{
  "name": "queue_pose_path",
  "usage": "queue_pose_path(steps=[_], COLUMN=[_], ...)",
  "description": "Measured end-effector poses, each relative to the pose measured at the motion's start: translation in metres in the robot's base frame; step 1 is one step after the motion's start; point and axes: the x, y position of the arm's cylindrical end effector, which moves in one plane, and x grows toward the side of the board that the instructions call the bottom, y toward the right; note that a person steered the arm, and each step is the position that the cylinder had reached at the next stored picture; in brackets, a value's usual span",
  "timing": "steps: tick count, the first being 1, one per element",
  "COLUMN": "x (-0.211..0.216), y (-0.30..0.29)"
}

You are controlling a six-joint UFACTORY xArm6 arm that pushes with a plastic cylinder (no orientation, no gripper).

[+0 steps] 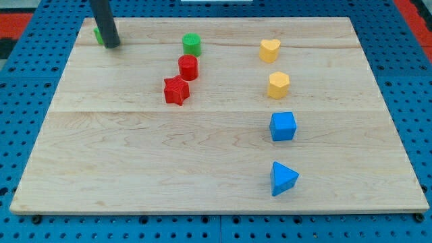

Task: Place your arm to the left side of the red star

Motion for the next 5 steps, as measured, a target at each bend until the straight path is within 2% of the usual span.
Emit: queue_pose_path(steps=[4, 5], x=[0.006, 0.026], y=[0.014, 0.024])
